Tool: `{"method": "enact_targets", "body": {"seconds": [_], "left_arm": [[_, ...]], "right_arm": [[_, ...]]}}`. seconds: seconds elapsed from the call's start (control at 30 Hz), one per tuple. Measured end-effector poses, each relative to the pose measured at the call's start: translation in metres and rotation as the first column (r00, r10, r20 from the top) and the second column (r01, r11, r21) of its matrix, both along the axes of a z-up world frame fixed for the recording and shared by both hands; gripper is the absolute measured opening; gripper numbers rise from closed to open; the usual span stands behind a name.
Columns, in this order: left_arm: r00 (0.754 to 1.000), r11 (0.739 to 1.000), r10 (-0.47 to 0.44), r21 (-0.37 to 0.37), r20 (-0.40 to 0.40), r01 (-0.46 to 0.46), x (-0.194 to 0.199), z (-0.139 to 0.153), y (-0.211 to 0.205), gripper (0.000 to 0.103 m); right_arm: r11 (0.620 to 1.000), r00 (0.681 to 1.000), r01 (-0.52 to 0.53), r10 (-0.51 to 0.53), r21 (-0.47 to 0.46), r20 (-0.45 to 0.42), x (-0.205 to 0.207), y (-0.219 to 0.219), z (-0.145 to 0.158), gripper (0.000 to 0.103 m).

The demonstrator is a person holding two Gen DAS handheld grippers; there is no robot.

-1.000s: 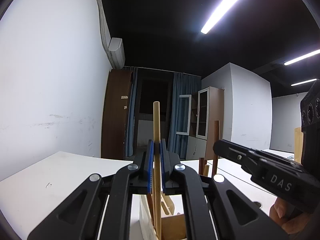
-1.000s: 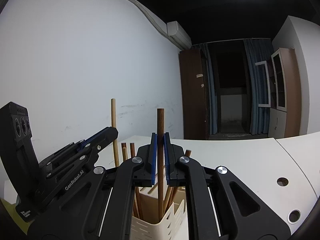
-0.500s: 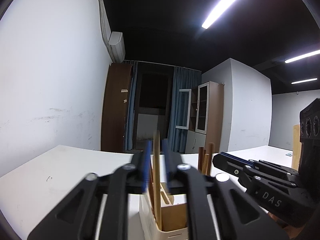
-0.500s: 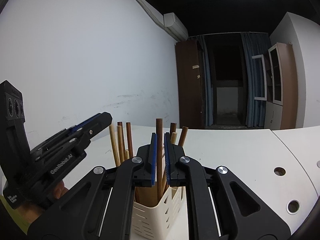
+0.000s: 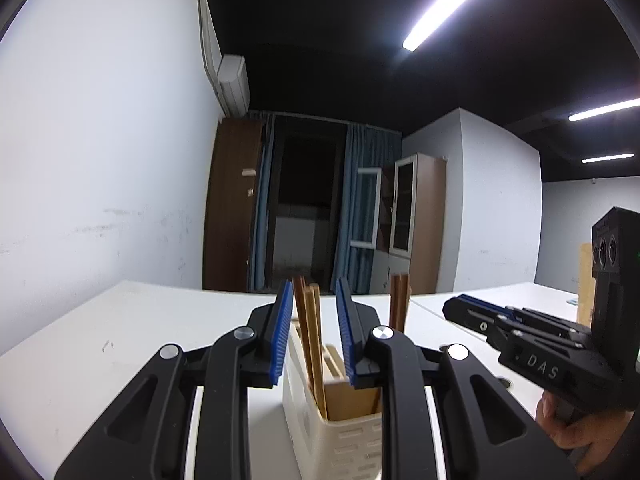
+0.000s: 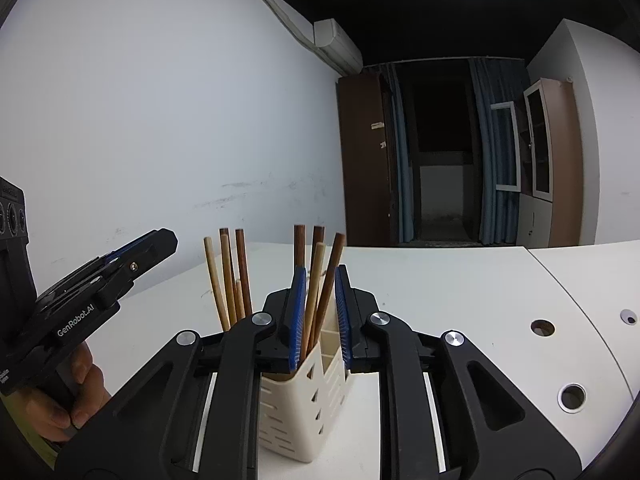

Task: Organize utensils
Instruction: 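Open both tools to release the chopsticks and pull back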

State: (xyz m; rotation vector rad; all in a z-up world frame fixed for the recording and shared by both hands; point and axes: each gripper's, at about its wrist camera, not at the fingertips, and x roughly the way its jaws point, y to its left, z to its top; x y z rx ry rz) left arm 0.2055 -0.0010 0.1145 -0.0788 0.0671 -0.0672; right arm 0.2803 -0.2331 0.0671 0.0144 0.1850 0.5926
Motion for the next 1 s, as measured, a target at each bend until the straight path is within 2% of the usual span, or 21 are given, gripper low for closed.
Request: {"method": "enact_targets", "body": {"seconds": [0.13, 0.2, 0.33, 0.5, 0.63, 0.93, 1.0], "left_arm": [[0.998, 1.0, -0.013, -0.001, -0.057, 0.013, -0.004, -0.007, 0.0, 0.022], [0.996, 1.0, -0.019, 0.0, -0.084, 0.019, -0.006, -0.01, -0.001, 0.027], [0.994, 1.0, -0.017, 0.016, -0.11, 0.018, -0.013, -0.018, -0.002, 0.029], [0.99, 1.0, -0.016, 0.012, -0.138, 0.018, -0.021, -0.025, -0.004, 0.039], [0.987, 1.0, -0.021, 0.019, -0.157, 0.024, -0.024, -0.027, -0.007, 0.041], [0.982, 0.999, -0.029, 0.018, -0.189, 0.033, -0.04, -0.041, -0.011, 0.056], [0.979, 0.999, -0.027, 0.029, -0.201, 0.033, -0.044, -0.046, -0.012, 0.063]], "right_arm": [[1.0, 1.0, 0.014, -0.014, -0.013, -0.006, -0.003, -0.007, -0.001, 0.021], [1.0, 1.0, 0.017, -0.018, -0.025, -0.007, -0.006, -0.01, -0.003, 0.021], [0.998, 1.0, 0.027, -0.027, -0.048, -0.005, -0.013, -0.011, -0.009, 0.025], [0.998, 0.999, 0.036, -0.037, -0.057, -0.014, -0.017, -0.016, -0.017, 0.03], [0.997, 0.999, 0.048, -0.049, -0.058, -0.02, -0.022, -0.021, -0.024, 0.035], [0.997, 0.999, 0.046, -0.048, -0.068, -0.018, -0.048, -0.033, -0.044, 0.043], [0.997, 0.999, 0.041, -0.042, -0.072, -0.018, -0.054, -0.033, -0.047, 0.044]]}}
